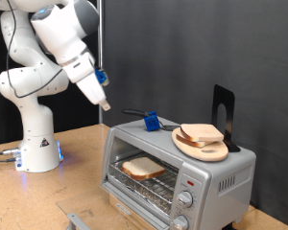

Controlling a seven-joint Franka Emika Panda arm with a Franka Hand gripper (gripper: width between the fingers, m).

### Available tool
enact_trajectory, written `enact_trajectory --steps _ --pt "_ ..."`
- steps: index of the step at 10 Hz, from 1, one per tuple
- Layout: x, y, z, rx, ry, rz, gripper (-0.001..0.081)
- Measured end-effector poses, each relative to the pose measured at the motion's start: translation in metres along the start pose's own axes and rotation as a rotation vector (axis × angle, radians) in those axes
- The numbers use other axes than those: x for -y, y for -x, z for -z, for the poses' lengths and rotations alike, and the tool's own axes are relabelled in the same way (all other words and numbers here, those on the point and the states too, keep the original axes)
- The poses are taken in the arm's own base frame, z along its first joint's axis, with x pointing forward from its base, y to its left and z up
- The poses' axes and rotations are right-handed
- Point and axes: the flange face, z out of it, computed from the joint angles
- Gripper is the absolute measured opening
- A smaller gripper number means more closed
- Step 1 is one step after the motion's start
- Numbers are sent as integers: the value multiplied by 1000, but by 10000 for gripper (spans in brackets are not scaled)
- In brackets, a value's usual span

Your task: Make a piece of toast with the oven

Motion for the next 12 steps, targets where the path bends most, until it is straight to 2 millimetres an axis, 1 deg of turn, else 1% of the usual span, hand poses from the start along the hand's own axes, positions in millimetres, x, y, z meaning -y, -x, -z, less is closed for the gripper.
enact_trajectory --steps 1,2,3,4,6,7,8,9,10,11,12 --pt "-10 11 7 5 3 -4 808" --pt "-13 18 13 3 2 -2 808" --pt "-13 18 12 3 2 -2 808" --pt "-13 17 12 -23 -28 -49 808" --pt "-19 17 19 -97 -118 -276 808" --pt "-26 23 25 -80 -154 -401 808" --pt "-33 33 32 -2 -185 -489 808" --pt "-42 34 38 74 -206 -559 808" --pt "-43 32 36 46 -196 -530 808" --pt "-41 34 33 65 -214 -584 808" --pt "-40 34 30 81 -259 -699 808"
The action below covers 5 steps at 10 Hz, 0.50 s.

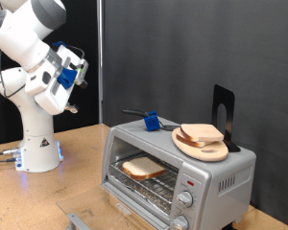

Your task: Make a piece of toast with the oven

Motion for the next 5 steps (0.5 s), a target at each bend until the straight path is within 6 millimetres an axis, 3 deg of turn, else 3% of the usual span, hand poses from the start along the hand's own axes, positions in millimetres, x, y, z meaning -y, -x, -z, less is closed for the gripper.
enact_trajectory --steps 2,5 --pt "-11 -6 1 7 -100 -206 808" --pt "-48 -19 16 -28 -160 -343 808"
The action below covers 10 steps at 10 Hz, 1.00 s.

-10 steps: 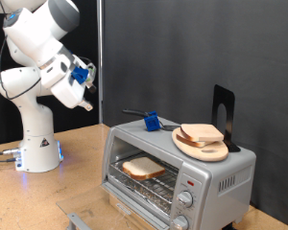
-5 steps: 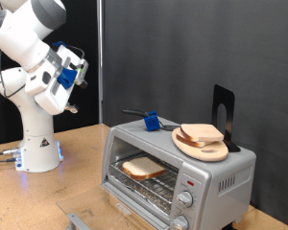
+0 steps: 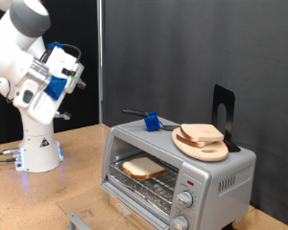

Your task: Make a piece of toast with the oven

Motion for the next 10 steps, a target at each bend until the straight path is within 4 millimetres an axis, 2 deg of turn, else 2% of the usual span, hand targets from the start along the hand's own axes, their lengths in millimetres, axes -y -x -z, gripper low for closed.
enact_trajectory --steps 3,6,8,10 --pt "-23 -29 13 -50 1 -87 808" --pt "-34 -60 16 -52 47 -87 808" --pt "-31 -57 15 -33 0 -107 808" --pt "-26 -59 23 -46 -124 -133 808"
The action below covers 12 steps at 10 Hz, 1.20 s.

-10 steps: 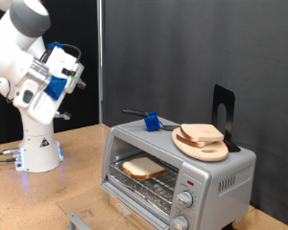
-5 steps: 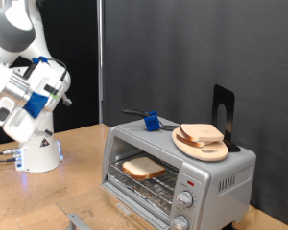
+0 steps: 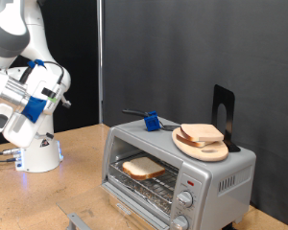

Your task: Make a piece of toast with the oven

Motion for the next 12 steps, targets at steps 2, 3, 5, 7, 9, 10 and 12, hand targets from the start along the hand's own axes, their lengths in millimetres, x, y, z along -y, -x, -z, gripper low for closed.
enact_trajectory --steps 2,3,5,7,9,10,12 --pt "-5 -15 5 -67 -37 -17 808" --pt "-11 -27 3 -89 -21 -34 808" --pt "-24 -51 -6 -108 28 -72 808" --pt "-38 -74 -18 -134 89 -84 808" --pt "-41 -86 -23 -133 111 -79 808" --pt "-42 -82 -23 -93 94 -85 808" --pt "-52 -82 -18 -106 84 -85 808"
